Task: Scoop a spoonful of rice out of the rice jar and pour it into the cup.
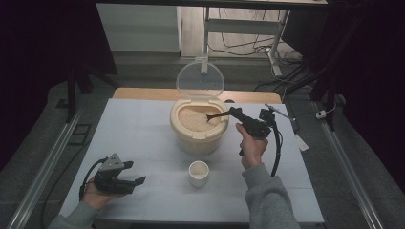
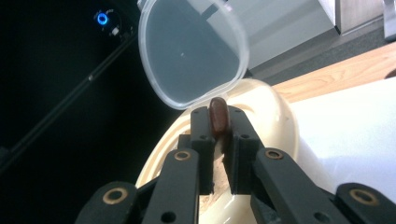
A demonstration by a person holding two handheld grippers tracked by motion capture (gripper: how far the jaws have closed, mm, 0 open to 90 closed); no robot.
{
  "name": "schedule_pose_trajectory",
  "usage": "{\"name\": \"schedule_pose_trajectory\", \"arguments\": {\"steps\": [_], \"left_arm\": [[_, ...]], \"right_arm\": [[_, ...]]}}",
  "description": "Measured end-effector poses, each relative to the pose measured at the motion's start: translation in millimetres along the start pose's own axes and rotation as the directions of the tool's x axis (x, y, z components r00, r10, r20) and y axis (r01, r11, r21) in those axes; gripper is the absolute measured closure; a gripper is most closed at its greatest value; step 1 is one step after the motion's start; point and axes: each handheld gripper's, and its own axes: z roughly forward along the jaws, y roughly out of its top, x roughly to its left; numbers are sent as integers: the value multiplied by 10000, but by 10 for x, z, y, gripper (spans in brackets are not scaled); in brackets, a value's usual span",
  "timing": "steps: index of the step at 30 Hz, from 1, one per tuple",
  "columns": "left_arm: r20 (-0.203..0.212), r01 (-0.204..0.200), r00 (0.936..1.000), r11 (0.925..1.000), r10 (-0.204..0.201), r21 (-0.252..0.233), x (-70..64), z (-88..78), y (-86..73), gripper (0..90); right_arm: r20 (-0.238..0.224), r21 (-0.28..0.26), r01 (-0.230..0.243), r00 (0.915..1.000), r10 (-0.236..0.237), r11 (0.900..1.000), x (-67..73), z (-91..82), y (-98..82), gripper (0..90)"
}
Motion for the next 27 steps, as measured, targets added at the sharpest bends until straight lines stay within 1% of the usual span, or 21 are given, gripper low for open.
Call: {"name": "schedule_pose_trajectory", "arguments": {"steps": [3, 5, 7, 9, 12, 13, 14, 22, 27], "left_arm": [[-4, -10, 10000, 10000, 10, 5, 0, 0, 1, 211], [3, -22, 10000, 10000, 22, 11, -3, 1, 1, 211], [-4, -34, 10000, 10000, 34, 18, -4, 4, 1, 211], [-8, -35, 10000, 10000, 35, 21, -5, 5, 2, 211], [-9, -41, 10000, 10000, 41, 31, -3, 5, 2, 211], [-7, -35, 10000, 10000, 35, 26, -3, 5, 2, 211], [-6, -29, 10000, 10000, 29, 22, -2, 5, 2, 211], [-15, -61, 10000, 10000, 62, 30, -3, 5, 1, 211], [-15, -71, 10000, 10000, 71, 29, -5, 6, 2, 211]], "right_arm": [[-72, -116, -723, 9974, 722, 9973, -51, -31, 23, 829], [-183, -154, -1049, 9943, 1046, 9944, -84, -58, 34, 829], [-235, -220, -1150, 9931, 1145, 9931, -95, -80, 46, 829], [-242, -261, -1129, 9934, 1123, 9933, -101, -101, 57, 829], [-306, -308, -1280, 9914, 1271, 9913, -108, -114, 68, 829], [-365, -248, -1326, 9906, 1316, 9909, -115, -121, 72, 829], [-378, -305, -1435, 9891, 1424, 9892, -117, -118, 73, 829], [-543, -355, -1809, 9824, 1788, 9829, -140, -144, 93, 829], [-582, -345, -1934, 9798, 1912, 9805, -159, -168, 110, 829]]}}
